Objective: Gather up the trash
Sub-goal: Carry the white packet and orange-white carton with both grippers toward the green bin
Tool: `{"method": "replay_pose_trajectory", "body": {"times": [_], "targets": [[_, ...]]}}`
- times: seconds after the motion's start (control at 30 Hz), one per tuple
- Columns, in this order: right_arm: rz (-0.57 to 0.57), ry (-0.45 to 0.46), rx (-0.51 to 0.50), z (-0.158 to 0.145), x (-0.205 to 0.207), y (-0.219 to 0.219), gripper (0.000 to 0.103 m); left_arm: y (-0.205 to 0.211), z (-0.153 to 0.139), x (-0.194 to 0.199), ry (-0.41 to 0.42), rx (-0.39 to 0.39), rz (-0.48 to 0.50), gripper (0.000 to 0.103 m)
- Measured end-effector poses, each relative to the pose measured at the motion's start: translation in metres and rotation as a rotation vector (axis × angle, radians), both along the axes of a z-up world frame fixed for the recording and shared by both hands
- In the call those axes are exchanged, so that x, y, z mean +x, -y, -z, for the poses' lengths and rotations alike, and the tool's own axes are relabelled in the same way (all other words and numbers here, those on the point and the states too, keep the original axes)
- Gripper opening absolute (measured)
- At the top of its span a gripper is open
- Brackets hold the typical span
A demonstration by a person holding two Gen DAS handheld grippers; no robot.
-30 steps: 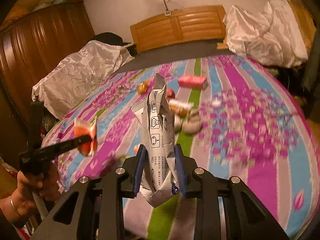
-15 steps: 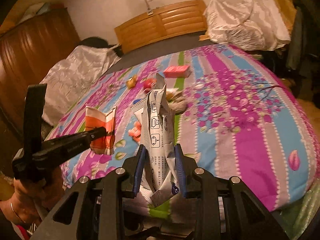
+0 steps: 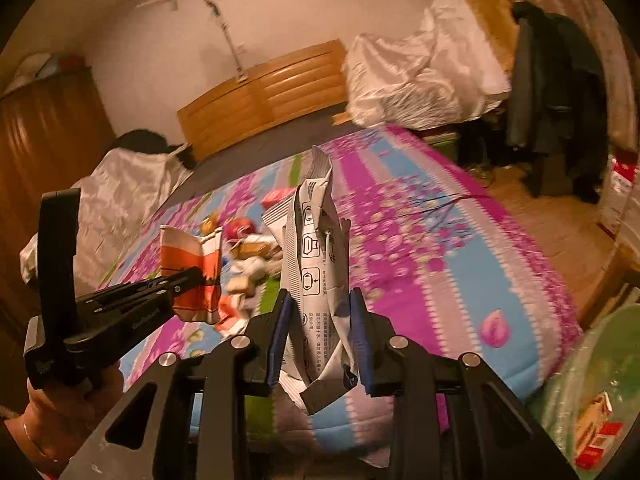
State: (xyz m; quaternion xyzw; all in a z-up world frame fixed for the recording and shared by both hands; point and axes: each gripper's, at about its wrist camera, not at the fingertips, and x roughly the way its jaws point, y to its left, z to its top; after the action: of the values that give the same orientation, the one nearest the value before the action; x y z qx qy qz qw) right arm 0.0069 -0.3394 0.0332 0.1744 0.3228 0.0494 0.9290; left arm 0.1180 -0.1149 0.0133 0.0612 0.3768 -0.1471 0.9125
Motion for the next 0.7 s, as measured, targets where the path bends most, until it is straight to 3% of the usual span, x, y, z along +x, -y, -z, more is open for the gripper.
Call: {"method": "replay_pose_trajectory", "body": {"times": [0.7], "targets": [[0.371, 0.098, -0.011, -0.034, -0.101, 0.131, 0.031, 0.126, -0.04, -0.027, 0.128, 0.03, 0.264, 0.006]]}}
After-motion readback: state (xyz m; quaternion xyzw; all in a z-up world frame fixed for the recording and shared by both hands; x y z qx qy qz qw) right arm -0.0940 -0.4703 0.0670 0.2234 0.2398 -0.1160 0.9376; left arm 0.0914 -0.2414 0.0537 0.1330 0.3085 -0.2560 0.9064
